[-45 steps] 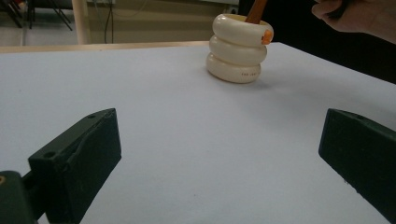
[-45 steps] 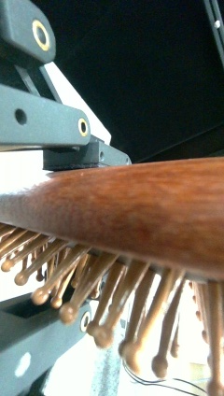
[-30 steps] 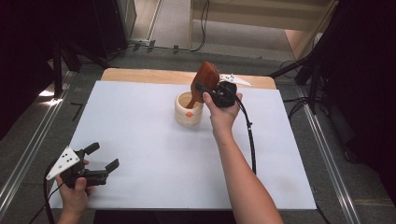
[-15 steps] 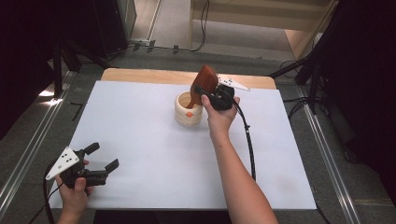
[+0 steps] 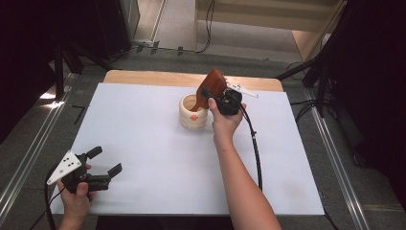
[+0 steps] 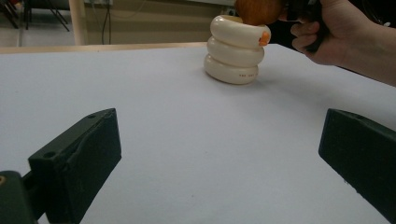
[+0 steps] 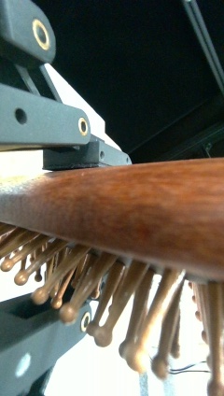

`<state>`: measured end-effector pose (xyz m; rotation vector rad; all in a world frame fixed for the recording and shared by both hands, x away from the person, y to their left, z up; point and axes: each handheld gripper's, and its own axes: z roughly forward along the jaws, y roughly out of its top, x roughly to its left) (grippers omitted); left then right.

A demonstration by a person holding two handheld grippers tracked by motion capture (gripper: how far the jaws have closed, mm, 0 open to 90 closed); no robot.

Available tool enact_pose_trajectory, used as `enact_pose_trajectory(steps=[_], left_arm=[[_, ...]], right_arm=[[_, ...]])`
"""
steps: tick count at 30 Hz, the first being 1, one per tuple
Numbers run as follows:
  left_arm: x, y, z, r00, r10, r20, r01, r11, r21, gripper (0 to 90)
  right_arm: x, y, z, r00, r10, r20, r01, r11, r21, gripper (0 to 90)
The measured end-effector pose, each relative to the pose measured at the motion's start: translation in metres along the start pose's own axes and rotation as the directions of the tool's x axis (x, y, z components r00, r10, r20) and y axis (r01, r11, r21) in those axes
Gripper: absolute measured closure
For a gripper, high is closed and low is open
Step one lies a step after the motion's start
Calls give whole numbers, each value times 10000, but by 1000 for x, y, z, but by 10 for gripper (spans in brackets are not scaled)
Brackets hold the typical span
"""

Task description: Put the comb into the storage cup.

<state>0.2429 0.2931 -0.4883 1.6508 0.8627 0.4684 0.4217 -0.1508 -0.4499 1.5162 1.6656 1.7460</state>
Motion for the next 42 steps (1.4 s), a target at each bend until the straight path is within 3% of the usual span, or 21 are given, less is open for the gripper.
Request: enact_pose_trajectory(steps=[23,36,42], left_arm=[[0,0,1,10000,68,8,-68,10000,34,0],[0,0,1,10000,83,-3,-83,10000,32,0],[0,0,1,10000,94,-23,-94,10000,27,0]], right_arm=[[1,-2,1,9999,79,106,-79,10000,-10,447],[-7,3,-5,9992,330,218,-331,9994,54,329],[-7,7,-11,9996,12,296,-15,9999,104,278]])
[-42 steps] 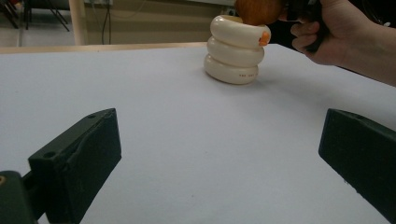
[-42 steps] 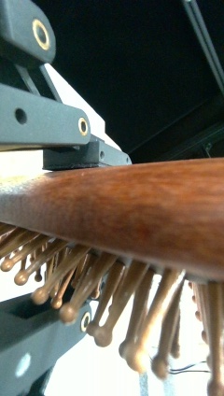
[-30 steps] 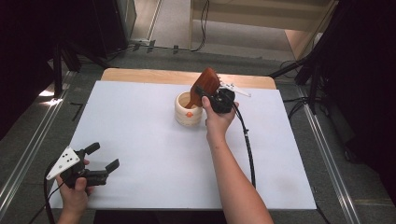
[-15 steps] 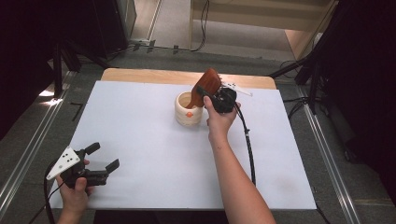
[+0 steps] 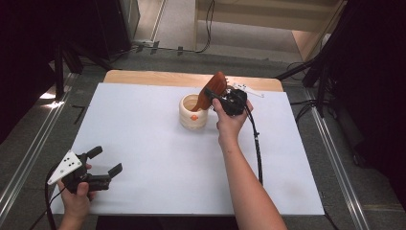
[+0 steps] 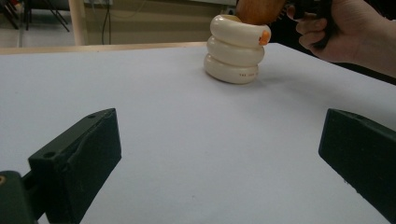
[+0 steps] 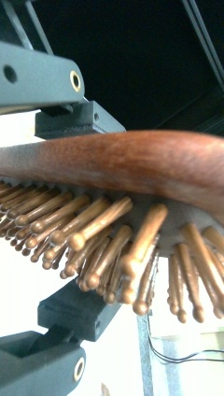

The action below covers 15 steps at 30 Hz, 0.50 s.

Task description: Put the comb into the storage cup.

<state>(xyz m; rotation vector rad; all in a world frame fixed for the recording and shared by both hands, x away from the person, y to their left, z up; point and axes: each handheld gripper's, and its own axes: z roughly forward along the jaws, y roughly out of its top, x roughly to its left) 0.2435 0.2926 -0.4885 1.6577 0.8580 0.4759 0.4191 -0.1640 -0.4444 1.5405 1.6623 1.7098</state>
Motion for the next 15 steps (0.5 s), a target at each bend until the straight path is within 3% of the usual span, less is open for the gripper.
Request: enact_pose_trajectory(steps=[4,9,15], left_arm=[[0,0,0,10000,18,-4,-18,10000,5,0],[-1,0,0,10000,2,13,-2,10000,-34,0],[-1,0,0,10000,36,-20,-36,10000,2,0]], right_arm=[[-1,2,-3,10000,-49,9,49,10000,13,229],[1,5,-8,9987,-512,85,511,9986,108,137],[4,9,-15,9960,-890,40,889,9959,171,89]])
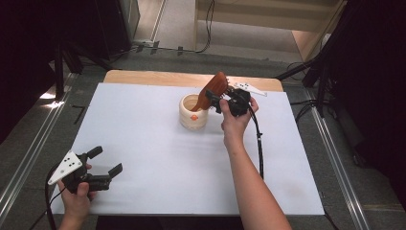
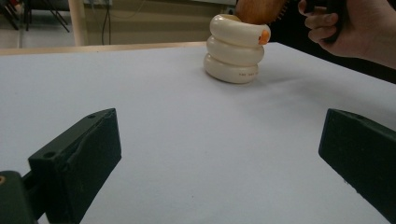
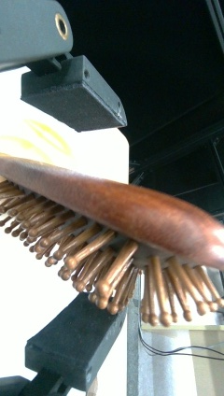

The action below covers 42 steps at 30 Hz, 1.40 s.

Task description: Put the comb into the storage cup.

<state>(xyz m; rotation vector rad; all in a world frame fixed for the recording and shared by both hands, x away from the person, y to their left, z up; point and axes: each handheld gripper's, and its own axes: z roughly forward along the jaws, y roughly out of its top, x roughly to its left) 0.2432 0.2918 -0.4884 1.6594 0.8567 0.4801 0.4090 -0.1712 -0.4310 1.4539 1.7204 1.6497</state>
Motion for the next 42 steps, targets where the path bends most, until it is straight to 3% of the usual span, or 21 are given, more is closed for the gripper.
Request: enact_pose_trajectory(steps=[5,8,18,29,42], left_arm=[[0,0,0,10000,6,-13,-6,10000,3,0],[0,0,0,10000,9,-5,-9,10000,5,0],[0,0,0,10000,-41,15,41,10000,-37,0],[0,0,0,10000,9,-16,-9,10000,3,0],[-1,0,0,10000,84,19,-84,10000,15,0]], right_arm=[[-1,4,-7,10000,17,-92,-17,10000,-26,82],[-3,6,-9,9997,-170,-186,171,9998,51,0],[0,7,-20,9964,-852,-16,852,9963,142,0],[-1,7,-33,9955,-945,-24,945,9955,49,0],[-3,-3,-53,9873,-1585,147,1584,9873,82,0]])
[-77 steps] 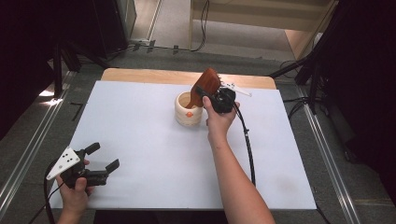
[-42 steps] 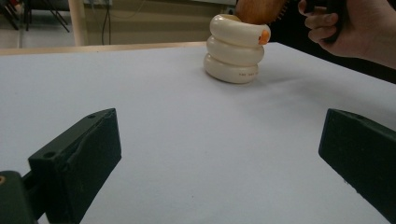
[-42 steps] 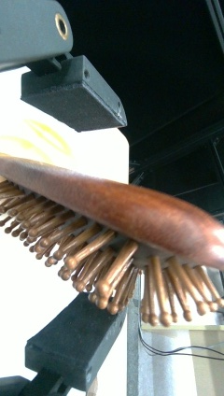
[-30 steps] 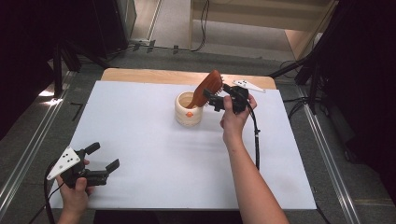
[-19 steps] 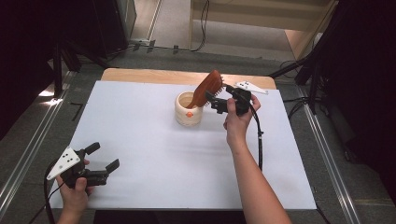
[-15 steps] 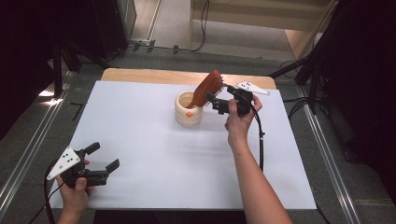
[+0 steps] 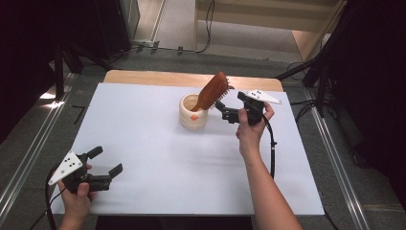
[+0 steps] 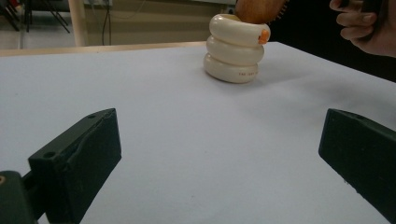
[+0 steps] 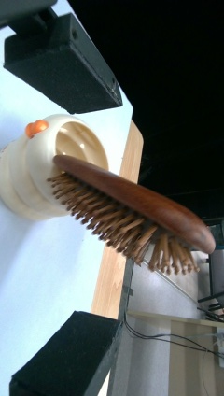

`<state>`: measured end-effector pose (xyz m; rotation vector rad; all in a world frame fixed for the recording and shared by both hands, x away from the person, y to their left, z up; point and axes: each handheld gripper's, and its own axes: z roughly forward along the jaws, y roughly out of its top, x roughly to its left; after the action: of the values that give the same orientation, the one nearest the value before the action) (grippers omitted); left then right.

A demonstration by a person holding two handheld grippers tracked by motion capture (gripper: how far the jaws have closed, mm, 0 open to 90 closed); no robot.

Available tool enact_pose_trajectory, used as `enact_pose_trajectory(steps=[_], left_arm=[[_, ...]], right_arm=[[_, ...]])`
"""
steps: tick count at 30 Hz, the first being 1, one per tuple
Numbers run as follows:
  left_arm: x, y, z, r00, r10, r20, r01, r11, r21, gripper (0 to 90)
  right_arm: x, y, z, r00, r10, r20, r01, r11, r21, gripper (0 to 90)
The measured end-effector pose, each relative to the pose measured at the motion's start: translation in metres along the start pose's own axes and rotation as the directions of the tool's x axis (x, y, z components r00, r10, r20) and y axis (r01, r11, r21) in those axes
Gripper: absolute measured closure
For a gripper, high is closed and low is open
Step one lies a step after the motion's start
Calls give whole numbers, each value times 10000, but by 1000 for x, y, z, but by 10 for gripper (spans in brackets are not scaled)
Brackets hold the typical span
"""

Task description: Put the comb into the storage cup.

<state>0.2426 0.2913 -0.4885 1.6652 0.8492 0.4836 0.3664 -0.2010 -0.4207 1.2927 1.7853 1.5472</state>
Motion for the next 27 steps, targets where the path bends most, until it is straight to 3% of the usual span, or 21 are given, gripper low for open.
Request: enact_pose_trajectory(steps=[10,27], left_arm=[[0,0,0,10000,2,2,-2,10000,-17,0],[-1,0,1,10000,17,-29,-17,10000,-3,0]], right_arm=[[-8,-16,-17,9996,-238,142,235,9995,223,0],[-20,-40,-57,9980,-577,243,575,9983,71,0]])
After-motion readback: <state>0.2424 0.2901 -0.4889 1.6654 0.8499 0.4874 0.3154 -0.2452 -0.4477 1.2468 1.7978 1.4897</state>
